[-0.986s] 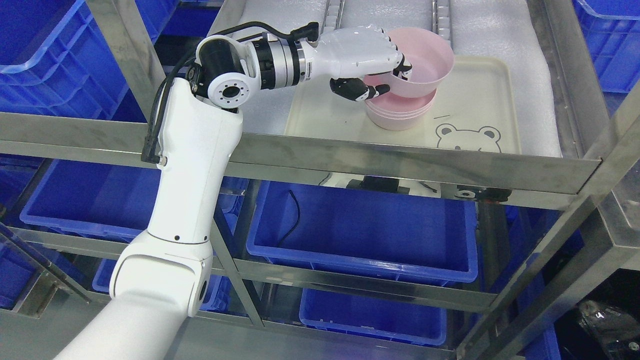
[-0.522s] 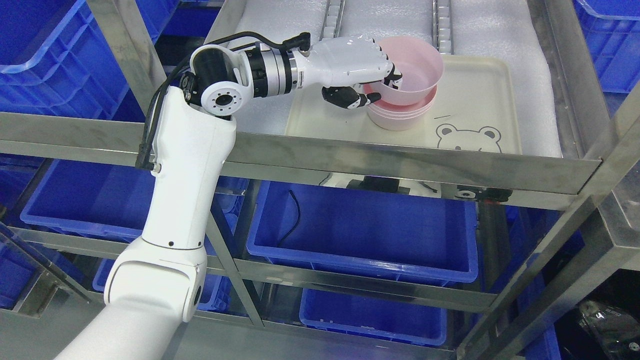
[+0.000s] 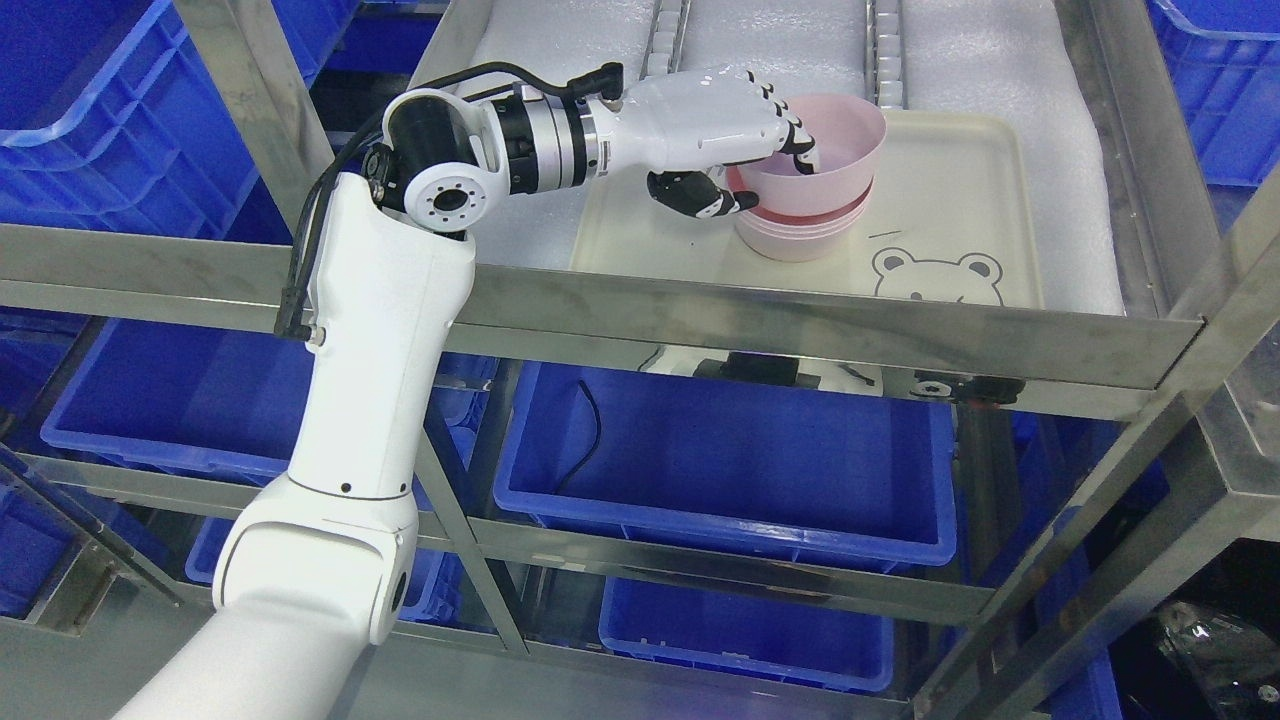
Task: Stack pink IKEA bowl on shelf middle layer
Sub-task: 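Lower the bowl onto the stack and open the left hand, then withdraw the left hand from the stacked bowls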
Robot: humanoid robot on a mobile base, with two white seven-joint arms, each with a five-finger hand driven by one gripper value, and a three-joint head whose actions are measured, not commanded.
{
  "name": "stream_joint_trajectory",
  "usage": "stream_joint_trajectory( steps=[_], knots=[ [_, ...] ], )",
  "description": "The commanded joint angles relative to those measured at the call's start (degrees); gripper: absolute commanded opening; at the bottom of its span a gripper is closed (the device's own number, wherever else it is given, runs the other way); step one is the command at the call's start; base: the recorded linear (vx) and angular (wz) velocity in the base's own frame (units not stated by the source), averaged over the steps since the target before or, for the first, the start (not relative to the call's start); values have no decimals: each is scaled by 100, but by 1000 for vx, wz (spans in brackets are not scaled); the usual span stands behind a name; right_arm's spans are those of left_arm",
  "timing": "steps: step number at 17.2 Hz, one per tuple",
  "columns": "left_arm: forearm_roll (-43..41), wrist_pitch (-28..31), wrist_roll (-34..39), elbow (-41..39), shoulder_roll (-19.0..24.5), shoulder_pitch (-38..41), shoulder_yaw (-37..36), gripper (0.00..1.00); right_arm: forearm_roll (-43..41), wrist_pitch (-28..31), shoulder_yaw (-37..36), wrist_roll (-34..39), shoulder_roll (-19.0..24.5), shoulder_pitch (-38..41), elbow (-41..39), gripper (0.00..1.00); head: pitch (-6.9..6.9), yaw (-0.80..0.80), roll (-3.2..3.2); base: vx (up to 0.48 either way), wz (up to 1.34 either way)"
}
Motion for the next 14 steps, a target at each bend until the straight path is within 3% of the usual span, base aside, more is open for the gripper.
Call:
stream_joint_trajectory(
  steps=[1, 4, 8, 11, 14],
  knots=[
    [2, -1, 2, 33, -4, -11, 74, 59, 0, 4, 1, -5, -100, 132, -100, 100, 0, 0, 0, 0, 0],
    [308, 16, 115, 33, -4, -222, 494, 68, 0, 4, 1, -5, -100, 132, -100, 100, 0, 0, 0, 0, 0],
    [2319, 130, 168, 33, -4, -223, 637, 68, 0, 4, 1, -5, -100, 132, -100, 100, 0, 0, 0, 0, 0],
    [3708, 349, 984, 33, -4, -135, 174, 69, 0, 4, 0, -5, -100, 132, -100, 100, 0, 0, 0, 0, 0],
    [3720, 543, 1109, -29, -4, 85, -153, 69, 0, 4, 1, -5, -100, 132, -100, 100, 0, 0, 0, 0, 0]
  ],
)
